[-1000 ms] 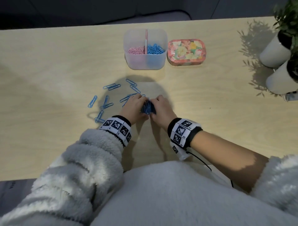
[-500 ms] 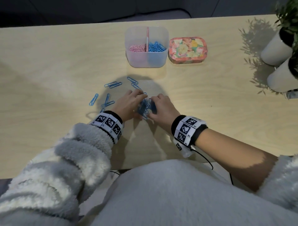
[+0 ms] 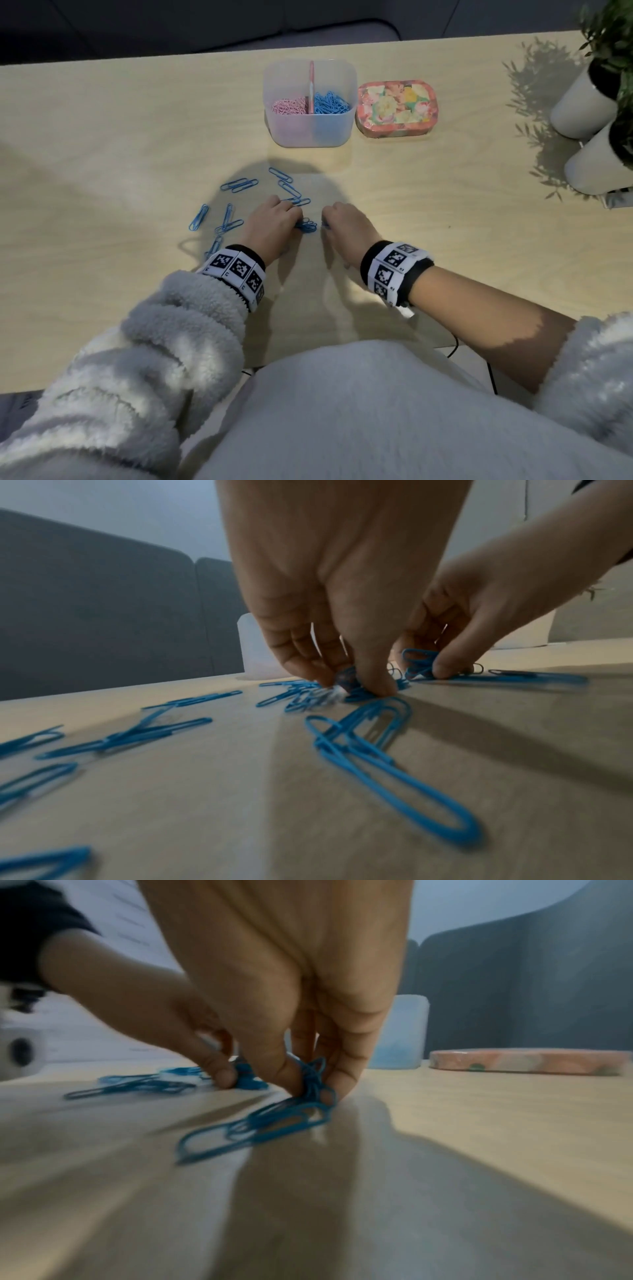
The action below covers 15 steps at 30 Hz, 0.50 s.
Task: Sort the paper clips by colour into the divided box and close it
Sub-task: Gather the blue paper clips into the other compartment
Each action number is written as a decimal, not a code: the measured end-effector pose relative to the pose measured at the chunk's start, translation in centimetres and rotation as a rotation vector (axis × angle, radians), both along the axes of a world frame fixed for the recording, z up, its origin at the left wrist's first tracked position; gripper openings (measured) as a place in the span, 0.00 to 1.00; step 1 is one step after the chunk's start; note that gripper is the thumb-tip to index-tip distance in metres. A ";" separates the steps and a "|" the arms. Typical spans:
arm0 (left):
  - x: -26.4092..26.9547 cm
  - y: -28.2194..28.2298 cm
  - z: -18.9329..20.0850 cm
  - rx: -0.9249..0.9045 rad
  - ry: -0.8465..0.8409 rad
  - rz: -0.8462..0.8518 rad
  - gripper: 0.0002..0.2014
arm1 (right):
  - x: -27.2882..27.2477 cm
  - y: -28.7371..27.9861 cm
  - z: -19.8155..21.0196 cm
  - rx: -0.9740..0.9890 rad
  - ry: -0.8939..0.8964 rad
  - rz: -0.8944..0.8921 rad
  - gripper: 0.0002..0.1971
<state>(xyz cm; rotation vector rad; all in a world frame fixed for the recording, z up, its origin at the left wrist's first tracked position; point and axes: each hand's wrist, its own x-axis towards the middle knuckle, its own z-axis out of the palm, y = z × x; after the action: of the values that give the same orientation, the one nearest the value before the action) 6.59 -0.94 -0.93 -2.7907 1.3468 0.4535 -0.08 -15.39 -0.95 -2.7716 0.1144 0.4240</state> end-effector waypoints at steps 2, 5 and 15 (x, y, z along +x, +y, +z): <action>0.0 -0.2 0.1 -0.038 0.080 0.082 0.10 | 0.7 -1.5 0.3 0.082 0.014 -0.064 0.11; 0.3 -0.2 -0.1 -0.074 0.105 0.100 0.10 | 2.5 -3.9 2.2 0.308 -0.064 -0.278 0.10; 1.1 -1.4 0.5 0.011 0.186 0.106 0.11 | 14.7 -8.9 8.7 0.491 -0.231 -0.607 0.19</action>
<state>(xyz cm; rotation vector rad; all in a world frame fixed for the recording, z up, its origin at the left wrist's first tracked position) 7.72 -2.35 -0.42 -2.8826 1.2235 0.7377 14.59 -24.29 7.76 -2.1392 0.6730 -0.0302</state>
